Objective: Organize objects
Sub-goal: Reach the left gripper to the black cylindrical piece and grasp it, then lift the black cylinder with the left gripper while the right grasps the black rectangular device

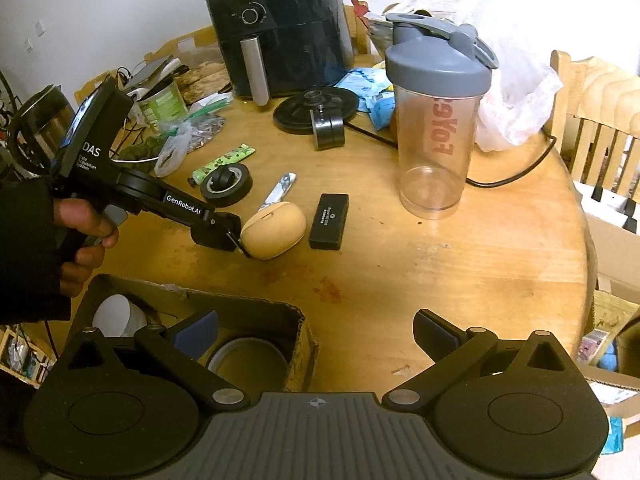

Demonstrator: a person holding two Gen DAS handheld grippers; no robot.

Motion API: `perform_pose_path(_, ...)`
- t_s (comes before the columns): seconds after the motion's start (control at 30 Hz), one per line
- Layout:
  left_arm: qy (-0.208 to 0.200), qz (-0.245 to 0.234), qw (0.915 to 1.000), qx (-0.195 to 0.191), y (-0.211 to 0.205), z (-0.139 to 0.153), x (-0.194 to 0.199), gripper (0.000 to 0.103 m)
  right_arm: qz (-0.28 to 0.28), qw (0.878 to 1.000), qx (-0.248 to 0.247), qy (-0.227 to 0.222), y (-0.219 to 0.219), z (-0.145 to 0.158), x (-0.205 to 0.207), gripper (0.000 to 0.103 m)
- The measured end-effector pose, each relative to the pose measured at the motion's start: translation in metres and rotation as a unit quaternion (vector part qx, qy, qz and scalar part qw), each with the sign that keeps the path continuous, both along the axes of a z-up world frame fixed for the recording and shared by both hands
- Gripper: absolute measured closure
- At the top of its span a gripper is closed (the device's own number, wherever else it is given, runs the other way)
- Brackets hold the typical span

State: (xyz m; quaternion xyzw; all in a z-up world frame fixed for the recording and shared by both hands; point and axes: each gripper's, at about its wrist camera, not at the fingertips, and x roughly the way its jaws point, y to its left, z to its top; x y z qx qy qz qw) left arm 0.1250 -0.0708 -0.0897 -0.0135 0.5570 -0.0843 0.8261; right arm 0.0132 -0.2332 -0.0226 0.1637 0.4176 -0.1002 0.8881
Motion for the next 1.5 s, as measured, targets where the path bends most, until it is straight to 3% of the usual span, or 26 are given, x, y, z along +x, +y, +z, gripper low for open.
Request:
perform_pose_path(0.63,-0.004,0.005,1.0,-0.007,0.016,0.005,-0.009,0.058,0.014,1.0,0.001,-0.001,0.001,-0.001,0.002,0.0)
perform_pose_path(1.5,-0.065,0.006,0.9968,-0.046,0.031,0.075,-0.054,0.058,0.054,0.998,-0.045,-0.002,-0.01,-0.001,0.045,0.0)
